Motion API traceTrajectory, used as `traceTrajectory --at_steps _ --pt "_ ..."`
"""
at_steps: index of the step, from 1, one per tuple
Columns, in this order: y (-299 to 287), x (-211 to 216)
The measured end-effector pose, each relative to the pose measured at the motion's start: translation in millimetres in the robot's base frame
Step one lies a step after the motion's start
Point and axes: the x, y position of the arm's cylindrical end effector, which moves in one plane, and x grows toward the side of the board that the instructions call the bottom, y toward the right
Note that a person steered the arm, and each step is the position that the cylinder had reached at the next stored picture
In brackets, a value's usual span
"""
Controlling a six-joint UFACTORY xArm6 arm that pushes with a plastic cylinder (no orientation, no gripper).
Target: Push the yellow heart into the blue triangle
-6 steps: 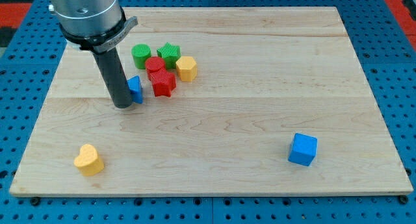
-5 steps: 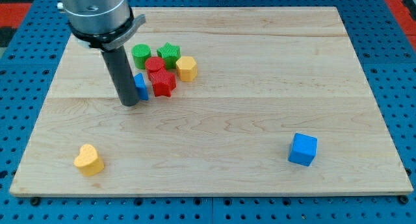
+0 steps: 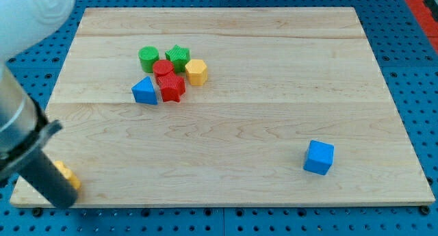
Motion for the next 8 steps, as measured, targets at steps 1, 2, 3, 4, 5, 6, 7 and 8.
traceTrajectory --at_steps 1,2,3,4,5,6,7,8 --pt "-24 -11" --pt "-40 -32" --pt "5 -51" --pt "44 -33" --pt "44 -17" --pt "44 -33" --pt "49 -50" --pt "51 -69"
